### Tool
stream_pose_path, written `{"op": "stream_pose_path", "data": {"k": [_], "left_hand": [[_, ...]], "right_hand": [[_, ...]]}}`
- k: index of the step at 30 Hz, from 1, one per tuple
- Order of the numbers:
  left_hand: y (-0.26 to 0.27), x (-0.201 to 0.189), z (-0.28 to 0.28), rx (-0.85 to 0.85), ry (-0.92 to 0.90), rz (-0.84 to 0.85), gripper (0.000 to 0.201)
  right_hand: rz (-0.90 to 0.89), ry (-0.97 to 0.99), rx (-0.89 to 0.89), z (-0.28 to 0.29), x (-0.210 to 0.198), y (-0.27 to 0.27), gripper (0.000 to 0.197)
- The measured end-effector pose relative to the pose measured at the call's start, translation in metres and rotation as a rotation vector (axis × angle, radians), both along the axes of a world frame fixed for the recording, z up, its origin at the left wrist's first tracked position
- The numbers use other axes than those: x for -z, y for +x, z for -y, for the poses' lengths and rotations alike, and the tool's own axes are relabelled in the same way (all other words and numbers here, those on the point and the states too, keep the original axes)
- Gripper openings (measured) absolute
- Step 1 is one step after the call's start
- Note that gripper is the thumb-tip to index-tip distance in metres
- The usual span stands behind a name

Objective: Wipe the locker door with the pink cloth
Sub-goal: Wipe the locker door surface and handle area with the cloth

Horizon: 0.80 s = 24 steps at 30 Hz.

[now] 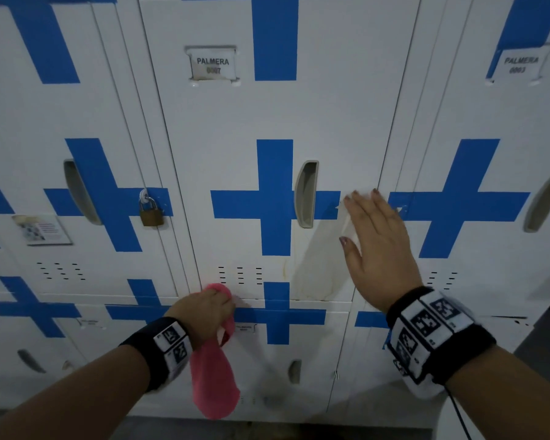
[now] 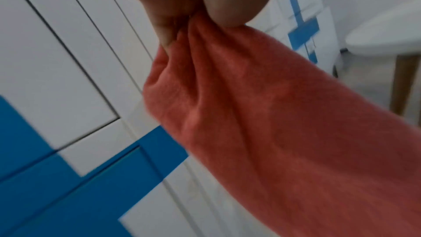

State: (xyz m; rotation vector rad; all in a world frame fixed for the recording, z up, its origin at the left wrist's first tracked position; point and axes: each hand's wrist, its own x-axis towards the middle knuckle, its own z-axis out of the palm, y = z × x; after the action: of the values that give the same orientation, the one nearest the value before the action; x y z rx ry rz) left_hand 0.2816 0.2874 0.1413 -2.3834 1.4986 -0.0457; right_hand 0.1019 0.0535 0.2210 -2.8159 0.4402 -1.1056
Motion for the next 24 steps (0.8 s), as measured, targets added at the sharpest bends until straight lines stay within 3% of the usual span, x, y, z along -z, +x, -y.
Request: {"op": "stream_pose_path", "data": {"k": [4,7,9,11,13,17,22,24], "left_hand": [[-0.012,-0.007,0.021,-0.195,-0.347,-0.338,0.025],[-0.030,-0.010,0.040,-0.213,-0.581,-0.619,0.025],[-0.045,-0.016,0.055,-0.193,-0.719,-0.769,0.033],[-0.058,-0.022,0.070,-0.212,-0.821,-0.883,0.026],[-0.069,-0.029,0.082,-0.280,-0.902,-0.996,0.018],[-0.086,-0.037,0.098,-0.425,-0.979,-1.234,0.024],[-0.094,-0.050,0.104,-0.511,-1.067,-1.456,0.027],[-0.094,-0.053,0.104,-0.518,-1.015,-1.576,0.031]], "right_hand": [[0.004,0.071,-0.115,-0.026,0.027,-0.009,0.045],[-0.029,0.205,-0.222,-0.046,0.048,-0.009,0.042],[-0.056,0.333,-0.288,-0.059,0.057,-0.009,0.047],[-0.113,0.411,-0.314,-0.069,0.065,-0.013,0.059],[-0.167,0.469,-0.340,-0.078,0.074,-0.019,0.080],[-0.123,0.524,-0.300,-0.084,0.084,-0.030,0.113],[-0.078,0.251,-0.212,-0.082,0.091,-0.032,0.105],[-0.045,0.300,-0.240,-0.078,0.090,-0.031,0.097]]}}
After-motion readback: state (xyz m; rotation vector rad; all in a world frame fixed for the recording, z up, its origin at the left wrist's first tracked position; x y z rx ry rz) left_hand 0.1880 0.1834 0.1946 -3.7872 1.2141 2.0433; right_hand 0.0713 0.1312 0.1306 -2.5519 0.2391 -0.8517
